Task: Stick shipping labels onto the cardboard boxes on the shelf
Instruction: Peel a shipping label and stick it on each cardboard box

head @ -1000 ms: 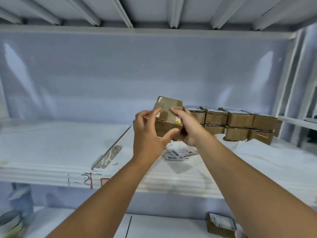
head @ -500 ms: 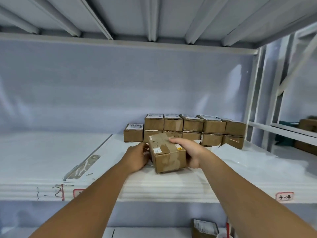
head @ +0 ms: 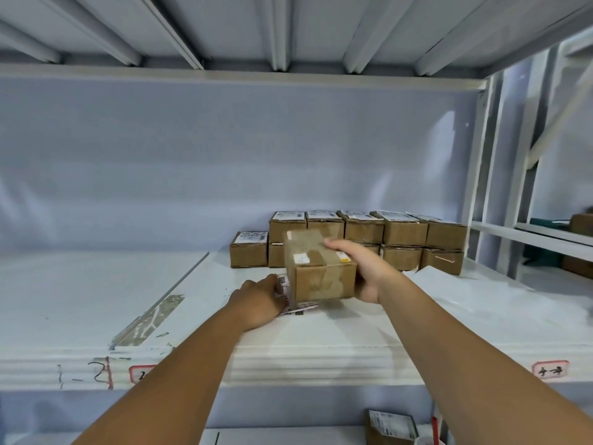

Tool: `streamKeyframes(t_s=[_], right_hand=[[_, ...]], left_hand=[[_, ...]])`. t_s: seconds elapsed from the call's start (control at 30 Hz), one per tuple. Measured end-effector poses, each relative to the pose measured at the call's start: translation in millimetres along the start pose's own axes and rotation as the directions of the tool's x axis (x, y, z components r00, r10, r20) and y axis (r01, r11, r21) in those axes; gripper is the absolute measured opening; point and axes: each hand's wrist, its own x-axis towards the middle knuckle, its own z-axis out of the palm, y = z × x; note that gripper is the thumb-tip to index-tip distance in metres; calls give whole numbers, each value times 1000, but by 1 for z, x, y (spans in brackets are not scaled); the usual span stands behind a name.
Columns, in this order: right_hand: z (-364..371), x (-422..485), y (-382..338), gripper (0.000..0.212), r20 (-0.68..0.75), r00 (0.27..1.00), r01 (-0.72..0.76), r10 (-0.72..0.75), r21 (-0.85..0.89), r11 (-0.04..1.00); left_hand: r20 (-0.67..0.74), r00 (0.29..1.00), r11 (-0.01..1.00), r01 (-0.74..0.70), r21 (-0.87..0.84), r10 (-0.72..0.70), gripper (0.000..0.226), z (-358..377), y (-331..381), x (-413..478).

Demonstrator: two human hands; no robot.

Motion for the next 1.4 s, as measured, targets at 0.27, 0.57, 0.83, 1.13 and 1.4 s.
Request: streamKeyframes(t_s=[0.27,0.57,0.83,1.13,1.4], right_hand=[[-4,-1,2,27,76,997,-17,16,17,1000],[2,5,8,24,45,985,-163,165,-45,986],[-13,-6,9,22,92,973,-200,212,-120,972],[-2,12,9,18,-25,982,-187,186,-156,970],[2,21,-5,16,-67,969,-244,236,-154,957]], left_hand=[[21,1000,994,-25,108,23,32,1,5,-1],[39,998,999,42,-21,-41,50,-4,-1,-3],[9,999,998,45,51,-46,39,-2,6,-2],[83,992,994,101,-39,-98,67,-1,-3,3],[103,992,991,79,-110,-68,75,-3,-6,2]])
